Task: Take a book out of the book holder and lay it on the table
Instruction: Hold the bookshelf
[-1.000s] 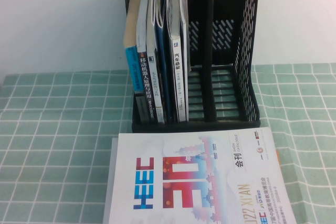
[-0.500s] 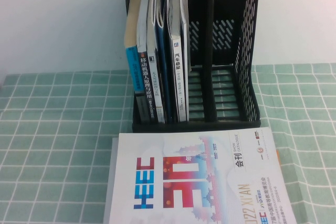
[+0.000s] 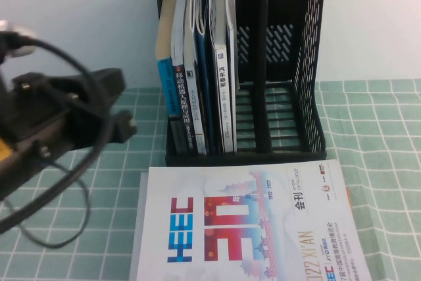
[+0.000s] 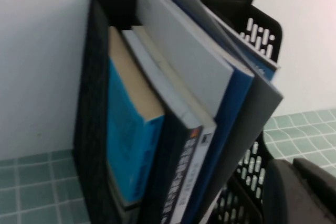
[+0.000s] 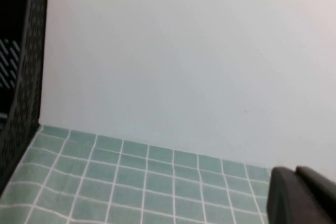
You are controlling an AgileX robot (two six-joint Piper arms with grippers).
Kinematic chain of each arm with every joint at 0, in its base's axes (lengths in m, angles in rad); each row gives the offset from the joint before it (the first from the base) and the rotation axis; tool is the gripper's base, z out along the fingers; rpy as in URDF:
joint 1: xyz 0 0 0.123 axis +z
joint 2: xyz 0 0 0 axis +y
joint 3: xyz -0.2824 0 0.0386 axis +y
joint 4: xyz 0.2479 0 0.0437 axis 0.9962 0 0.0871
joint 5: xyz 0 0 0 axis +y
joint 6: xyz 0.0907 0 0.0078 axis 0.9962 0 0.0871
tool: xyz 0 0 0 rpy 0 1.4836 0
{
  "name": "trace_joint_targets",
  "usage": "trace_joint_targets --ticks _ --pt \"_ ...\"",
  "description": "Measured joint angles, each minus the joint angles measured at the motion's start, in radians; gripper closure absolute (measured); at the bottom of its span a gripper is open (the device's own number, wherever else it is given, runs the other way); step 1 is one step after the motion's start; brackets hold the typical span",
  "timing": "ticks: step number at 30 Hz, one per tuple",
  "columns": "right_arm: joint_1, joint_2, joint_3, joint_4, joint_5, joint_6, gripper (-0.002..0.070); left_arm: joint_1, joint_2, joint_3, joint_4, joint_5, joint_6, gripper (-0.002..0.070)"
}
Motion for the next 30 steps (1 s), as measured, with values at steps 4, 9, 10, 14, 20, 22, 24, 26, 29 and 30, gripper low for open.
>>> trace_joint_targets --ticks 4,9,10,14,20,22,24,26,29,30 --pt "0.034 0.127 0.000 -0.110 -0.187 0.114 0.0678 -0.066 0.165 -0.081 0.002 -0.066 0.011 0.0677" --pt "0.124 0.322 -0.017 -0.585 -0.498 0.478 0.0678 -0.101 0.312 -0.189 0.002 -0.068 -0.015 0.0677" --pt "0.142 0.369 -0.026 -0.654 -0.540 0.525 0.0678 -0.111 0.333 -0.209 0.002 -0.068 -0.019 0.0677" --pt "0.204 0.533 -0.071 -0.910 -0.607 0.704 0.0678 -0.141 0.394 -0.292 0.000 -0.014 -0.021 0.0677" --pt "0.267 0.674 -0.115 -1.084 -0.457 0.848 0.0678 -0.146 0.482 -0.461 -0.023 0.203 -0.025 0.0677" --pt "0.280 0.682 -0.131 -1.078 -0.405 0.832 0.0678 -0.146 0.510 -0.509 -0.025 0.241 -0.027 0.0677" --pt "0.285 0.685 -0.148 -1.058 -0.401 0.792 0.0678 -0.146 0.533 -0.546 -0.025 0.260 -0.031 0.0677" --pt "0.287 0.685 -0.171 -1.024 -0.434 0.742 0.0678 -0.146 0.554 -0.580 -0.025 0.276 -0.035 0.0677" --pt "0.289 0.685 -0.205 -0.953 -0.523 0.682 0.0678 -0.146 0.585 -0.623 -0.025 0.300 -0.039 0.0677" --pt "0.289 0.685 -0.218 -0.929 -0.554 0.662 0.0678 -0.146 0.593 -0.630 -0.025 0.307 -0.041 0.0678"
